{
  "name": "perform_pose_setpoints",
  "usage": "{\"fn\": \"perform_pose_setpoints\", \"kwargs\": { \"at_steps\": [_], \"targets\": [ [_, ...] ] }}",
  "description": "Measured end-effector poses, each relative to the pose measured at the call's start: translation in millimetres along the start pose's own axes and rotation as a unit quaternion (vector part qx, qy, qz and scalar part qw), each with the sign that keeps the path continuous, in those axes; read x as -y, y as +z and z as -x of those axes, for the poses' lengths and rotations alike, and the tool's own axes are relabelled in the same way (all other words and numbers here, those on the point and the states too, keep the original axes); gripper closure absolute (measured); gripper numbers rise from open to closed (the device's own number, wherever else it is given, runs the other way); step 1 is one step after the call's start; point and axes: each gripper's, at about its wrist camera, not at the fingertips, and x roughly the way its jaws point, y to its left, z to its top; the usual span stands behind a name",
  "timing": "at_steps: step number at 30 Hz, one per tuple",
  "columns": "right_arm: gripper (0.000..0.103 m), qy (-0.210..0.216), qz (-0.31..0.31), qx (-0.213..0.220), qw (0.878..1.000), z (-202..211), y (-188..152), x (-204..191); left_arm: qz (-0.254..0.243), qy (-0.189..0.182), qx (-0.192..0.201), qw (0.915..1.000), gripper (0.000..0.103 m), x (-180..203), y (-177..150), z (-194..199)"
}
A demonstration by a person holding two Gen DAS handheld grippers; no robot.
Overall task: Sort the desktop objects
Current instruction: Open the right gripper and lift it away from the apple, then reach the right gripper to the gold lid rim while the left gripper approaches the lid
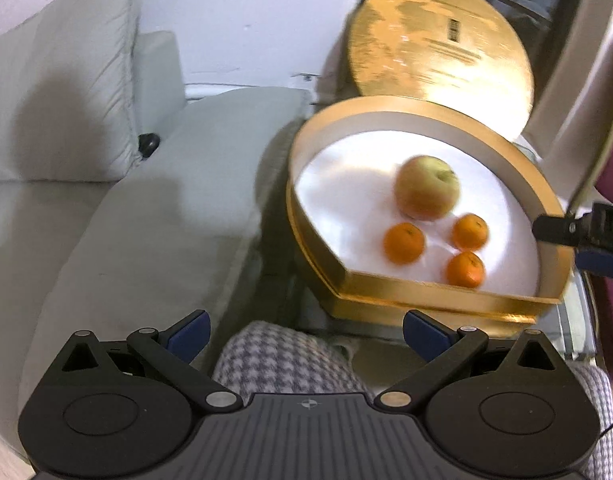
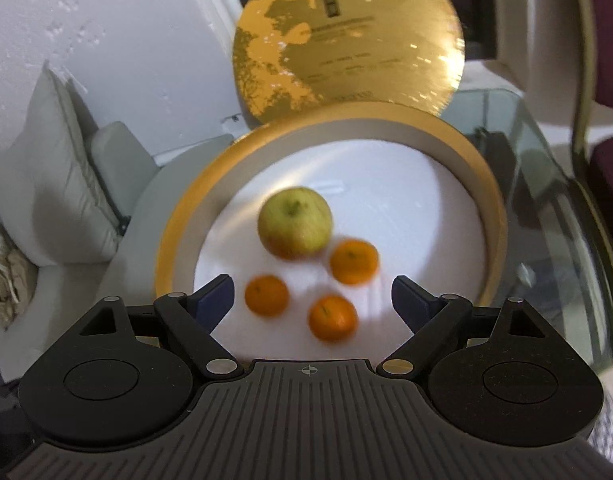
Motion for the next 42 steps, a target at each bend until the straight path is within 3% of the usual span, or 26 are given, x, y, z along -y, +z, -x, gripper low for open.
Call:
{"fn": "perform_pose_setpoints", "kwargs": {
  "at_steps": [8, 21, 31, 42],
  "targets": [
    [0.013, -0.011, -0.016, 0.008, 1.000, 48, -41, 31, -0.042, 0.007, 0.014, 0.9990, 0.001, 31, -15, 29],
    [0.009, 0.003, -0.032, 0.033, 0.999, 103, -75, 58, -0.108, 0.006, 0.045, 0.9931, 0.001, 79, -35, 61],
    [0.008, 0.005, -0.045, 0.060, 0.997, 129, -81, 68, -0.128, 0.004, 0.056, 0.9902, 0.001, 91, -35, 71],
    [0.008, -0.008, -0.034, 0.066, 0.997, 137, -67, 65, -0.115, -0.010, 0.047, 0.9922, 0.001, 89, -24, 67]
  ]
}}
